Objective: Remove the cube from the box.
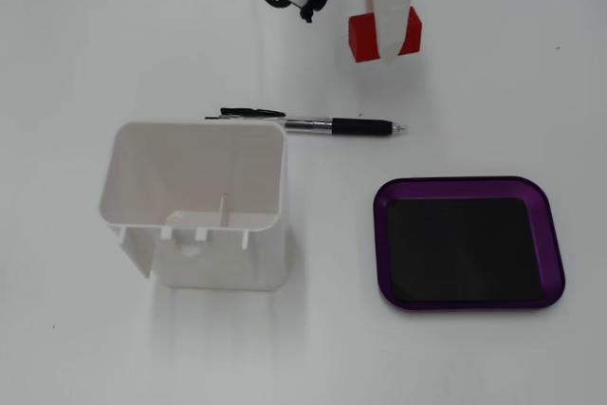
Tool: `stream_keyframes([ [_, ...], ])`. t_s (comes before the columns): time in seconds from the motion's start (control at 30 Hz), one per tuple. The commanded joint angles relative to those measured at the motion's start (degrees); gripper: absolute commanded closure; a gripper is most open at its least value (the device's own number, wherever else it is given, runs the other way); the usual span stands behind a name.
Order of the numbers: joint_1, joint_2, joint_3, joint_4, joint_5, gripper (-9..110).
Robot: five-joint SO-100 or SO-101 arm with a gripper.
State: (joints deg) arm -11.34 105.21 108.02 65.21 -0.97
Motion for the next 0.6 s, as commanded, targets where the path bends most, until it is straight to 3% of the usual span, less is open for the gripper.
stream_keyframes([
  [0.0,0.35,4.22,8.79,-6.5,-0.62,102],
  [0.37,0.44,4.04,16.52,-14.77,-0.79,102],
  [0.57,0.44,4.13,20.57,-17.31,-0.53,91],
])
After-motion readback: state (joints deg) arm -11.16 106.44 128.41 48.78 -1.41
